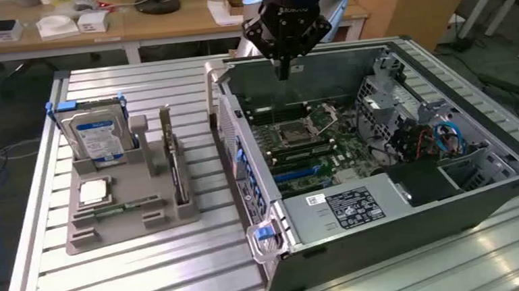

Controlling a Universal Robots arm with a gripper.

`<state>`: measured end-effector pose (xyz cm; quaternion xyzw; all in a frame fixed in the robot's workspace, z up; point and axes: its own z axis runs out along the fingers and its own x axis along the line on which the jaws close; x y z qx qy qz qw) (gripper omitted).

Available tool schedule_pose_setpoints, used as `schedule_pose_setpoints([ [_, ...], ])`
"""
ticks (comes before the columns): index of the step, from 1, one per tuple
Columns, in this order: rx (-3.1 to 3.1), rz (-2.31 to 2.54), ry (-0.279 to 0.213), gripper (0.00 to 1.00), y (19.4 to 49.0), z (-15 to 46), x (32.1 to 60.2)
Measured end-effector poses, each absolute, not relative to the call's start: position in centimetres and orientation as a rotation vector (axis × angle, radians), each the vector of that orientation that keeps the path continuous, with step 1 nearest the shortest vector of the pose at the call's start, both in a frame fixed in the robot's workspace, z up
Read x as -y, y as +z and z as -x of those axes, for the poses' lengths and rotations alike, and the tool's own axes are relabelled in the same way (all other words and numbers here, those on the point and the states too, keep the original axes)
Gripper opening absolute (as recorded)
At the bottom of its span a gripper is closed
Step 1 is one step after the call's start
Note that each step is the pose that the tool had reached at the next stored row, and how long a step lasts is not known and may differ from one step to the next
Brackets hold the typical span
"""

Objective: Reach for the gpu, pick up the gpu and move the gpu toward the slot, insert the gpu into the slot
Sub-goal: 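Reach for the gpu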

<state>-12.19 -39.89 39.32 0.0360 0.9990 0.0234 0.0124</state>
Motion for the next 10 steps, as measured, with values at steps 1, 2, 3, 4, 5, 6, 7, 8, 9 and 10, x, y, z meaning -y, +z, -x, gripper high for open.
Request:
schedule_pose_setpoints([
  [1, -3.114, -0.112, 0.073, 0.1, 39.33, 12.19, 39.89],
  [2, -3.114, -0.112, 0.073, 0.1, 39.33, 12.19, 39.88],
  [3, -3.114, -0.112, 0.073, 0.1, 39.33, 12.19, 39.88],
  [4, -3.114, -0.112, 0.073, 0.1, 39.33, 12.19, 39.88],
  [5, -3.114, -0.112, 0.073, 0.1, 39.33, 12.19, 39.89],
  [6, -3.114, -0.112, 0.073, 0.1, 39.33, 12.2, 39.89],
  [7, -3.114, -0.112, 0.073, 0.1, 39.33, 12.24, 39.89],
  [8, -3.114, -0.112, 0.073, 0.1, 39.33, 12.33, 39.89],
  [9, -3.114, -0.112, 0.073, 0.1, 39.33, 12.39, 39.89],
  [10, -3.114, -0.112, 0.073, 0.1, 39.33, 12.48, 39.89],
])
